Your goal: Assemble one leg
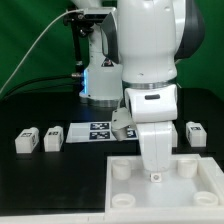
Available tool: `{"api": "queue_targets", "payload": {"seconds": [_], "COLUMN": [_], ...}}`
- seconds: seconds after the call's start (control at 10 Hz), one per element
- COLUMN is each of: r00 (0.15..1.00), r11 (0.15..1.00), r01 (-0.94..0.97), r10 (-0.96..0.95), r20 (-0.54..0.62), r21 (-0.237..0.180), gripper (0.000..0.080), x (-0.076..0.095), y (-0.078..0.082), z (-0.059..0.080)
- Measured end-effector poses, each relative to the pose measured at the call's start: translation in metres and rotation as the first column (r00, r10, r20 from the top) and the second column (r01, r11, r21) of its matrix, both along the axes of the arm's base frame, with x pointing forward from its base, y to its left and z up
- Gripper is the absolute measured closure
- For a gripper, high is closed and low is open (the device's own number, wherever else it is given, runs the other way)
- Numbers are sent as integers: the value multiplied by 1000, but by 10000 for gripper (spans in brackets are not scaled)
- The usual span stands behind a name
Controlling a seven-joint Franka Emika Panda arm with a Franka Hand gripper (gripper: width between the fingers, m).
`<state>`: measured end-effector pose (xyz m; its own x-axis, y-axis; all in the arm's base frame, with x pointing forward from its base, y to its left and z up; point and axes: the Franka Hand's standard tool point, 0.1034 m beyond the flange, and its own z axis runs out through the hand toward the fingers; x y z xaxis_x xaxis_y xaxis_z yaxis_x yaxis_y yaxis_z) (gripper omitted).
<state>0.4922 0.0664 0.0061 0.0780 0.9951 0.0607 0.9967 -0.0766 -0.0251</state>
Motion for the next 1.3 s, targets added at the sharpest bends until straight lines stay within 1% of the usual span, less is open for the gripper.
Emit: {"api": "queue_targets", "payload": {"seconds": [0.1,0.2,0.3,0.5,0.6,0.7,0.8,0.9,1.0,1.2,1.3], "r00": [998,989,982,907,832,768,718,643,592,381,234], "r11": [998,989,982,907,832,768,718,643,591,381,236], "r01": [66,150,189,422,555,640,696,766,806,924,971], "r10": [-66,-149,-189,-422,-554,-641,-696,-766,-806,-923,-970], "r20": [9,24,31,20,15,18,12,-1,-9,-44,-69], "r21": [-3,-5,-7,-5,-6,11,18,18,18,8,-28], "gripper": [150,150,150,150,150,150,150,150,150,150,150], "x": [1,-2,-8,-16,-17,-17,-18,-17,-17,-20,-39], "y": [6,16,29,51,67,82,88,85,85,90,97], "z": [13,30,43,55,68,73,70,70,70,69,60]}}
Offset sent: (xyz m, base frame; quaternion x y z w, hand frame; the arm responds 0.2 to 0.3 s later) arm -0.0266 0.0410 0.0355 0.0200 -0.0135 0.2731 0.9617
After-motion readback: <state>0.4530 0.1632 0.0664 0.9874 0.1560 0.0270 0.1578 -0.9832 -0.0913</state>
